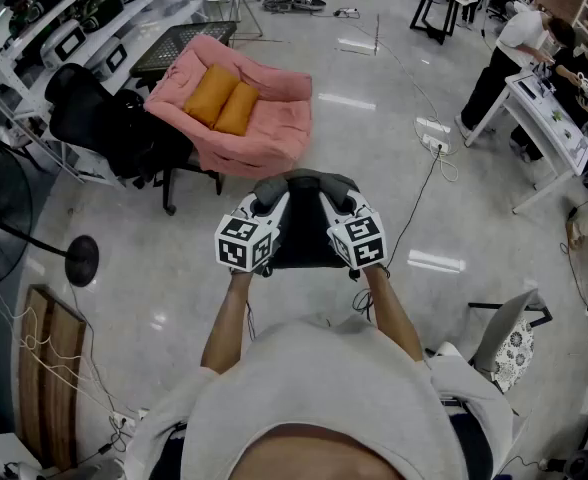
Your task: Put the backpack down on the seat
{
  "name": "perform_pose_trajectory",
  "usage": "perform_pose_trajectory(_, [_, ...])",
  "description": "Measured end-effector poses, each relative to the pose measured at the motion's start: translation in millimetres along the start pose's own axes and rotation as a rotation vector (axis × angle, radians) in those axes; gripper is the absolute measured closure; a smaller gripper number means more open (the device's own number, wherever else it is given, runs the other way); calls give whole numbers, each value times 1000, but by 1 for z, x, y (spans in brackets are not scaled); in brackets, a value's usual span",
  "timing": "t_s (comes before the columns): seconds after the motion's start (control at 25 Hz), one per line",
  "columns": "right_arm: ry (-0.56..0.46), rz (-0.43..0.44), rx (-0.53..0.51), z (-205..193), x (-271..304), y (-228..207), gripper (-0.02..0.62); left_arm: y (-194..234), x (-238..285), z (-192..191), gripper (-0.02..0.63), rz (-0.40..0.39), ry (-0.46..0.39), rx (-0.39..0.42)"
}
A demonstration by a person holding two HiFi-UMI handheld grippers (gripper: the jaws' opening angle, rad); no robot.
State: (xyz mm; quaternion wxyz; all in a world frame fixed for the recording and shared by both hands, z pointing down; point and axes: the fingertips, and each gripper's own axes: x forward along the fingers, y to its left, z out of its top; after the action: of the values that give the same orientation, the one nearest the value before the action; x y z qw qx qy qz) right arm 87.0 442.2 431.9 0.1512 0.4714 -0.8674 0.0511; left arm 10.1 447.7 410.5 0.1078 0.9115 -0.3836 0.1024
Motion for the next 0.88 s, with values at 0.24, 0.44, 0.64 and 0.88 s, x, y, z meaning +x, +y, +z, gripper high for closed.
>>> perform_pose_trajectory(0.24, [12,2,7,-4,-1,6,569,0,-5,-3,575,1,2,-2])
perform_pose_trajectory(0.44, [17,6,12,-7,-4,9,569,-2,-7,-6,575,4,3,-13])
perform_pose_trajectory(0.64, [11,23,35,-13,-9,10,569,-7,-7,-12,575,9,14,-21])
perform_pose_trajectory(0.88, [23,45,40,-21,-15,4,569,-16,-2,-18,575,27,22,-40])
